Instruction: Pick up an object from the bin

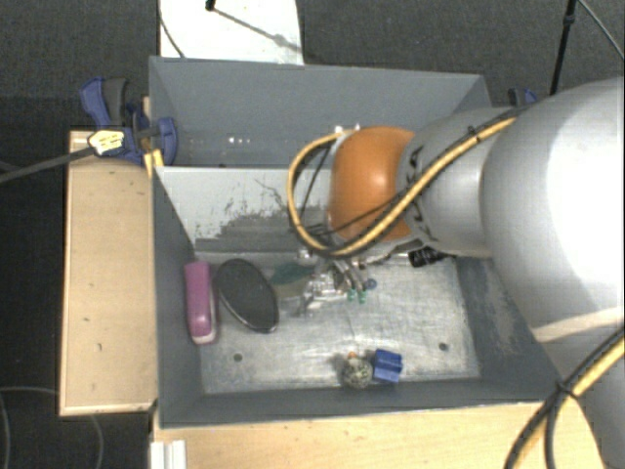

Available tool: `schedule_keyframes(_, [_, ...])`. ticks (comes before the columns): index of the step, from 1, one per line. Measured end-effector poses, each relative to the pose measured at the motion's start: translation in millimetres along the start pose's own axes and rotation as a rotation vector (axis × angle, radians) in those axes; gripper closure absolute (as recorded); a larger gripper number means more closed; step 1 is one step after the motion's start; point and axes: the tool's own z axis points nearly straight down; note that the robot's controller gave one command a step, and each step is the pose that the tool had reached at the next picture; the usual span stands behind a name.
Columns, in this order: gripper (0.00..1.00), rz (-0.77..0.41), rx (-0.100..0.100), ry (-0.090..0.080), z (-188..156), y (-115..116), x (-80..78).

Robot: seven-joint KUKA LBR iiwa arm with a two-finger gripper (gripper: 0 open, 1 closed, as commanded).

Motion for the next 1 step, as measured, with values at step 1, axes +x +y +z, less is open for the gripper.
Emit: schedule_keyframes(1, [1.0,0.005,0.0,0.003,-169.9,7.8,12.1])
